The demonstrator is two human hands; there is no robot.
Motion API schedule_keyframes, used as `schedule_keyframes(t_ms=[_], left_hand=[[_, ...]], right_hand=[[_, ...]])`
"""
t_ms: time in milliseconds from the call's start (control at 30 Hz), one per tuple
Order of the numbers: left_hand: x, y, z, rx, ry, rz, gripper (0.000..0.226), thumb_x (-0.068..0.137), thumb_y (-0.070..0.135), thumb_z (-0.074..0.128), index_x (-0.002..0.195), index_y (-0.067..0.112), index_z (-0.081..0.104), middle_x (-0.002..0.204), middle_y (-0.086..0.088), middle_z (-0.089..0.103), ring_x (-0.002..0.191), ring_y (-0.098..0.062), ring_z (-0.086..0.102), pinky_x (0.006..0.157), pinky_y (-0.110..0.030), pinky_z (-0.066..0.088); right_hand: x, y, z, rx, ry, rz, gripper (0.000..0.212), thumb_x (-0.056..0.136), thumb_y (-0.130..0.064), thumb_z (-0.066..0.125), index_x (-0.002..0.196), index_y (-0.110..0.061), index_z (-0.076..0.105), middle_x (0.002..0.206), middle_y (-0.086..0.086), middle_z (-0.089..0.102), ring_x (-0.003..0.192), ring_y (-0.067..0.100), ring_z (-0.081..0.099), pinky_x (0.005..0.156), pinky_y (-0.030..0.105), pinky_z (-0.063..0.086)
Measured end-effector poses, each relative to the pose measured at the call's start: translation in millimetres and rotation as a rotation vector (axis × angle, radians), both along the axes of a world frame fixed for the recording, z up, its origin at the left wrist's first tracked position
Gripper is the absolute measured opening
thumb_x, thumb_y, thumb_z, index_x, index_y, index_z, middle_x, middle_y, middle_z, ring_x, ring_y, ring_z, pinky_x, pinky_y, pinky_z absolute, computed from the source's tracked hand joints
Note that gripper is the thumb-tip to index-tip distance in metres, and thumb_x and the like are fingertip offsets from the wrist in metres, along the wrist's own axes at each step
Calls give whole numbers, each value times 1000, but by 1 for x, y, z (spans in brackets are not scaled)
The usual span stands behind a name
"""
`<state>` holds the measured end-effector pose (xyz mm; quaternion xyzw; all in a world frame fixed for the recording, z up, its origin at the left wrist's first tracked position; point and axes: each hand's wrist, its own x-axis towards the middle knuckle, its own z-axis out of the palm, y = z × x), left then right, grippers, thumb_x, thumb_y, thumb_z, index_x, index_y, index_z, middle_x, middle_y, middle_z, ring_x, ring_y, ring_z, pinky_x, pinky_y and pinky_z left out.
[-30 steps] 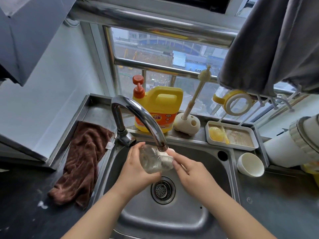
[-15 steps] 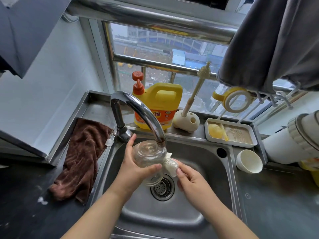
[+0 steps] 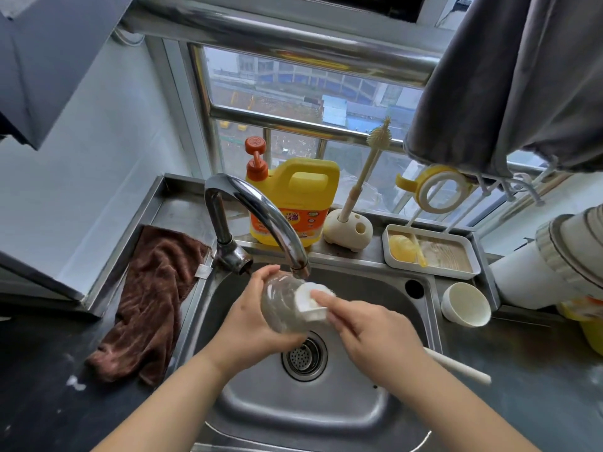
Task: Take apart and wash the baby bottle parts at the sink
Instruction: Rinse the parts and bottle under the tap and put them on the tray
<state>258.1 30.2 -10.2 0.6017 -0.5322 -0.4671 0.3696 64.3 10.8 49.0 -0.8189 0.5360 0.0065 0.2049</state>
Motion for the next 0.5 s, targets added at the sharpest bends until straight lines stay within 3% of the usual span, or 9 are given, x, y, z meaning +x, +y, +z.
schedule_keyframes(t_ms=[133,267,367,500], left_hand=[[-5,1,5,-46,-36,-63,91,52,11,91,114,46,34,115,23,50,107,19,46,83,0,36],[2,1,1,-31,-6,-11,94,47,17,92,118,44,37,113,18,58,104,6,56,84,-9,43],[9,3,-3,-37,-61,-50,97,44,35,88,124,48,33,120,26,51,112,5,51,95,-14,41],[-1,0,1,-41,-57,-96,98,50,25,91,122,52,31,123,22,50,115,9,47,97,-11,39]], right_hand=[[5,-24,-7,-1,-16,-63,39,99,-48,28,137,-59,28,118,-10,60,110,16,55,84,31,45],[17,-3,-5,-43,-104,93,47,90,-56,17,135,-59,33,100,-10,62,95,12,58,72,29,42],[-8,-6,-11,5,-21,10,39,97,-51,27,134,-62,32,110,-14,63,102,11,57,73,27,39],[4,-28,-11,41,-62,-70,38,99,-47,33,135,-59,32,121,-12,62,111,15,55,82,30,44]])
